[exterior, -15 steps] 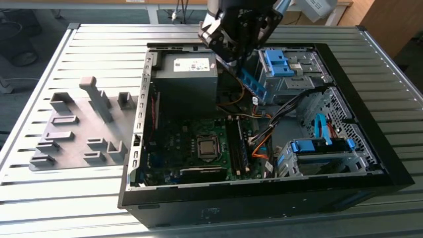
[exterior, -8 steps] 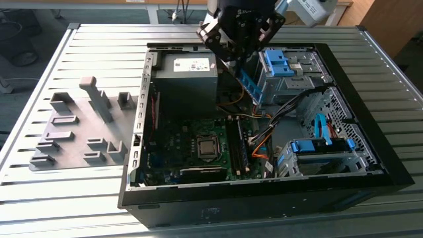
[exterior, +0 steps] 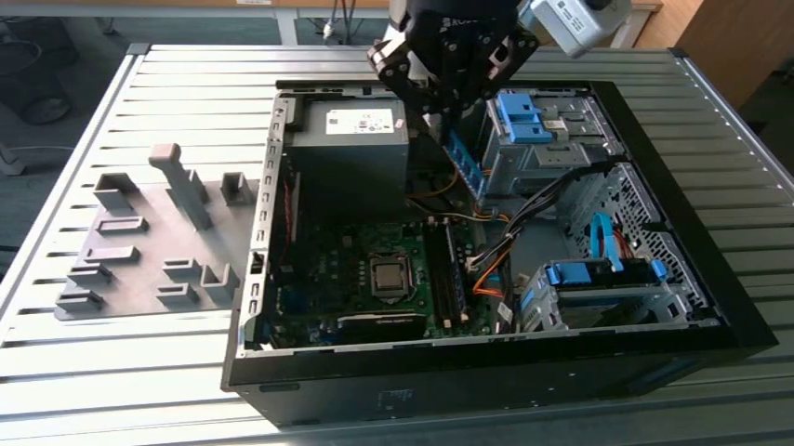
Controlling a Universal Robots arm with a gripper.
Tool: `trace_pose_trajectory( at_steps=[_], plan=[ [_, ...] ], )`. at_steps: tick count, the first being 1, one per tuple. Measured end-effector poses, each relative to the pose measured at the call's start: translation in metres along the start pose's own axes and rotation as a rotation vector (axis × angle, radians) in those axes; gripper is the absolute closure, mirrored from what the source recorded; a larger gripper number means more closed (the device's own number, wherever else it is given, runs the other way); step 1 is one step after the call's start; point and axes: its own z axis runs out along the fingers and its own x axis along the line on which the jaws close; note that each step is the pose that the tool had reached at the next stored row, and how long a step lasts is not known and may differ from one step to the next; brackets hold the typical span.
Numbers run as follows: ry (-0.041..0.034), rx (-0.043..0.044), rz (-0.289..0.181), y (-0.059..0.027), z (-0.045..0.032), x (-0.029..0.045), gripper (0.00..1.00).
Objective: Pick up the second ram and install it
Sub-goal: 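Insert the second ram into the second slot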
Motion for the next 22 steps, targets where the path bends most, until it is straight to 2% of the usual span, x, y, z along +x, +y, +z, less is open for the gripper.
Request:
trace_pose_trajectory(
  at_steps=[4,12,22],
  plan=[
    [0.0,0.0008,0.025,0.0,0.0001,0.0,0.86],
    [0.0,0.0012,0.038,0.0,0.0001,0.0,0.86],
    [-0.0001,0.0059,0.19,0.0,0.0012,0.0,0.86]
  ],
)
